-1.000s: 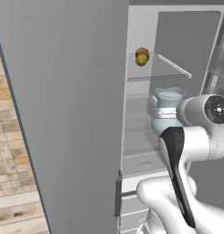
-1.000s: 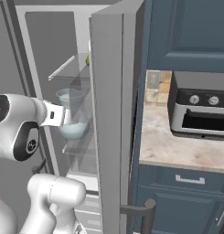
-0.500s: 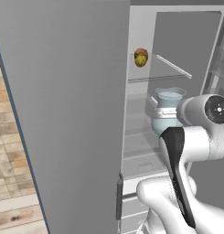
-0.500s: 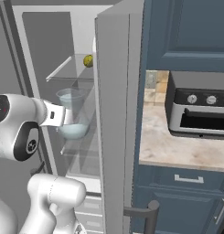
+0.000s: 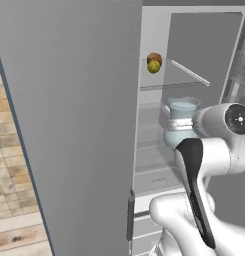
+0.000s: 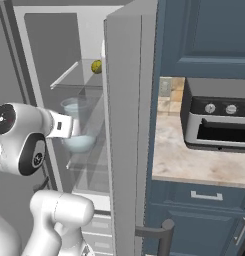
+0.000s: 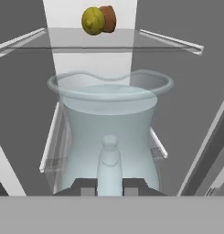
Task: Move the lemon and bread from the second highest shelf to the top shelf to make space. Then, place the pitcher from the counter on the cleared second highest shelf.
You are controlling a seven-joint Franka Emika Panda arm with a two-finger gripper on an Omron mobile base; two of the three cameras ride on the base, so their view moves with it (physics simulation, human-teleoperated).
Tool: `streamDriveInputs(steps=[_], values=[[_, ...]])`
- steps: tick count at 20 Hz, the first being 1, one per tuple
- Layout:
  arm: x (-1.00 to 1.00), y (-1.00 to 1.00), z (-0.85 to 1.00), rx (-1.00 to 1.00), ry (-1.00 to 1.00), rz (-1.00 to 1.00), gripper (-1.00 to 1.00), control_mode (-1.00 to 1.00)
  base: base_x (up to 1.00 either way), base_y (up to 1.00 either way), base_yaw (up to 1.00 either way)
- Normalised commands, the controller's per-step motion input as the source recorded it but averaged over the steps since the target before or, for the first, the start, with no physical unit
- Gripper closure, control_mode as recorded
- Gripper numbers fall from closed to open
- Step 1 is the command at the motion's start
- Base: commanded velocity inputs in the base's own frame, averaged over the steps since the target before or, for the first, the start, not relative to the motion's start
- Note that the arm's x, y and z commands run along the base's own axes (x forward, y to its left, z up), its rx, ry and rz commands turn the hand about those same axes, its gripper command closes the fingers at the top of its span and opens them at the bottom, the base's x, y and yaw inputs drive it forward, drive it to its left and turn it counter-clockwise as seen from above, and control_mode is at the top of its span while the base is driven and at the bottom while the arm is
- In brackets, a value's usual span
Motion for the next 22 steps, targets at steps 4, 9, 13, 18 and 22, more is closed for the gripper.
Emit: streamDriveInputs(steps=[4,9,13,18,22], values=[[0.31,0.32,-0.27,0.00,0.00,0.18,1.00,-1.00,0.00,0.00,0.00],[0.16,0.22,-0.14,0.00,0.09,0.15,1.00,-1.00,0.00,0.00,0.00],[0.09,0.00,-0.13,0.00,0.08,0.11,1.00,-1.00,0.00,0.00,0.00],[0.33,-0.09,-0.30,0.00,-0.11,0.01,1.00,-1.00,0.00,0.00,0.00],[0.14,-0.04,-0.57,0.00,-0.24,0.00,1.00,-1.00,0.00,0.00,0.00]])
